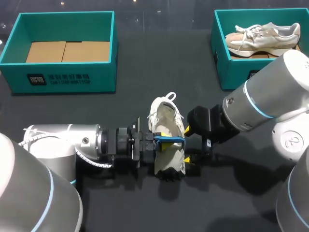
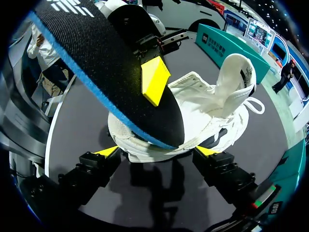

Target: Take the shoe out of the shoebox, open the shoe tongue, remove and reinsert the insole, then place the shoe into the shoebox

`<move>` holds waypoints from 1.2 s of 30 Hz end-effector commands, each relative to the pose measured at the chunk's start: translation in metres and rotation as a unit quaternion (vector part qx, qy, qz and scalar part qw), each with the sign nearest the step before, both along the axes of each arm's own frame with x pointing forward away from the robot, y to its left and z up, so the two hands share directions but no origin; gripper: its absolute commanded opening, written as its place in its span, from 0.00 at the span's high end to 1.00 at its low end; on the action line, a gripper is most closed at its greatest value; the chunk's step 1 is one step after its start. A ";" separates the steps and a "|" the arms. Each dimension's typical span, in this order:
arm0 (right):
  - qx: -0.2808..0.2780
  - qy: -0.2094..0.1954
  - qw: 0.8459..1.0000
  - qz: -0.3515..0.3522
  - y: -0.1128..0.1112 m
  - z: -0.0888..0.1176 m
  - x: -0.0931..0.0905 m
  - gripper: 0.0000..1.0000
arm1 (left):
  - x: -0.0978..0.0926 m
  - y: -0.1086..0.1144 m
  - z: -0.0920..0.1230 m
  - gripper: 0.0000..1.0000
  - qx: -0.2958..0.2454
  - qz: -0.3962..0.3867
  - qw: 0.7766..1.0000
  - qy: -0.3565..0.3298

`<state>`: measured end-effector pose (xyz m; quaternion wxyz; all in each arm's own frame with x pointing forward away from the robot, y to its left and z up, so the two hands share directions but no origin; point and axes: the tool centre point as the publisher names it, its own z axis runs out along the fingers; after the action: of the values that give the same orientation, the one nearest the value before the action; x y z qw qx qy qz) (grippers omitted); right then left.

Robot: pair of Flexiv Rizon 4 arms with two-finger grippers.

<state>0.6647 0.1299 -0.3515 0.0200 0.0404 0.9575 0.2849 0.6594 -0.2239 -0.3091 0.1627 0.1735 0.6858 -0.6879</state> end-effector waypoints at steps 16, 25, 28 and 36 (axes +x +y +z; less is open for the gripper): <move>0.000 -0.001 1.000 -0.001 0.000 0.000 -0.001 0.00 | 0.022 -0.003 -0.028 1.00 0.020 0.001 1.000 0.006; 0.000 -0.001 1.000 -0.001 0.000 0.000 -0.001 0.00 | 0.015 0.001 -0.025 0.87 0.018 0.001 1.000 0.007; 0.000 -0.001 1.000 -0.001 0.000 0.000 -0.001 0.00 | 0.013 0.002 -0.022 0.78 0.016 0.001 1.000 0.003; 0.000 -0.001 1.000 -0.001 0.000 0.000 -0.001 0.00 | 0.007 0.001 -0.011 0.65 0.015 0.000 1.000 -0.007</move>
<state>0.6645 0.1301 -0.3517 0.0200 0.0404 0.9574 0.2852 0.6731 -0.2235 -0.3216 0.1623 0.1818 0.6928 -0.6787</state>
